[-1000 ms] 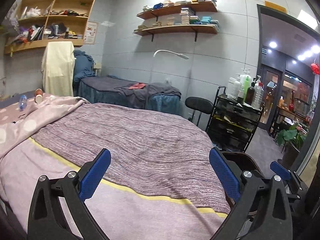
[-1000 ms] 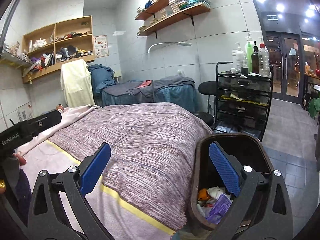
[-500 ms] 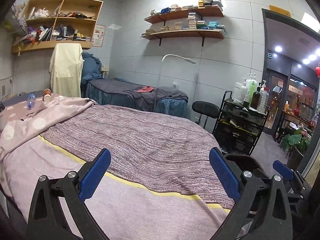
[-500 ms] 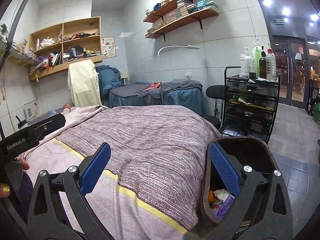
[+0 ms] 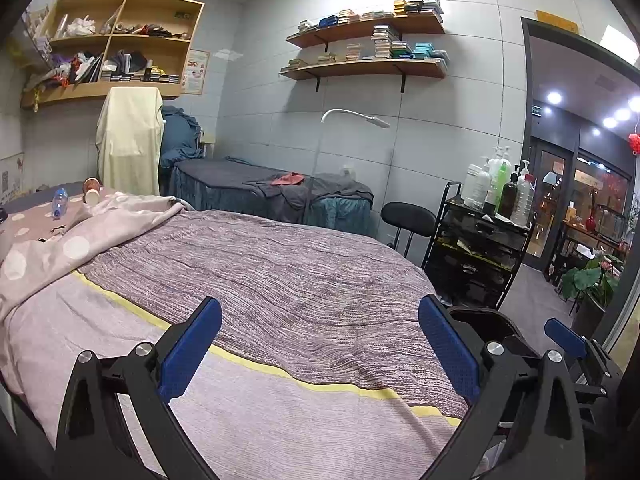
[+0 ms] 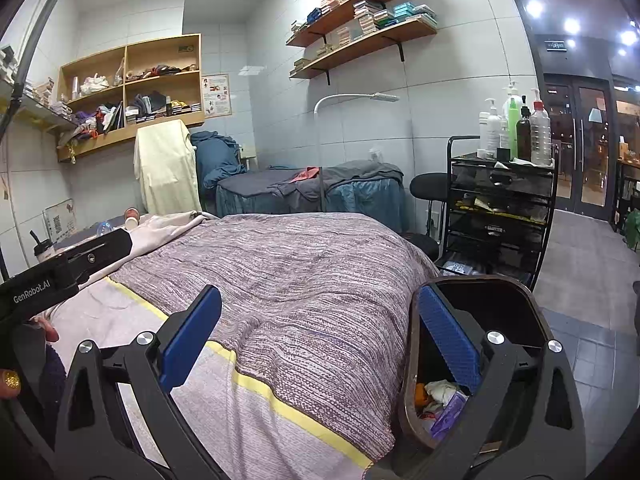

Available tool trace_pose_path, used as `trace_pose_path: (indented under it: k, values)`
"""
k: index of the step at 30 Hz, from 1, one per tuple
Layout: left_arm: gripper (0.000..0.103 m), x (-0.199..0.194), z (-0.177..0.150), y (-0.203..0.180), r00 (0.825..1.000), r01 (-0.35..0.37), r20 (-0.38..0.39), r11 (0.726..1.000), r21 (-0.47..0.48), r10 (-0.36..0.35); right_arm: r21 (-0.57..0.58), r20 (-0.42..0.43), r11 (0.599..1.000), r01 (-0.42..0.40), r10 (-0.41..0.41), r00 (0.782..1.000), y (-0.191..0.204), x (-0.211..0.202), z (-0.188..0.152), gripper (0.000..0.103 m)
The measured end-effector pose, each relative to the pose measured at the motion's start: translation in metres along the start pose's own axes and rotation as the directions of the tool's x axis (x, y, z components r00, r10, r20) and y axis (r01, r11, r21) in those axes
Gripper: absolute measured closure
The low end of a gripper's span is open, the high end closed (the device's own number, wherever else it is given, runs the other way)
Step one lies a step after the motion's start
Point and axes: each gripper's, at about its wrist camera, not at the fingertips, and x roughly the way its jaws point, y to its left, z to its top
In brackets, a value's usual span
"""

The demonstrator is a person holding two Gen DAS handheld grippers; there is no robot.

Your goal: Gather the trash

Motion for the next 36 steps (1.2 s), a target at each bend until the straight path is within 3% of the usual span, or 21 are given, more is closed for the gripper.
trace_pose_path:
  k: [36]
  values:
    - [0.006, 0.0011, -0.0041, -0.0031, 1.000, 0.009, -0.017, 1.000, 0.003, -0.009, 0.010, -0.013, 1.000, -0.001, 0.001, 1.000, -0.0011, 0.0043, -0.0029, 0.006]
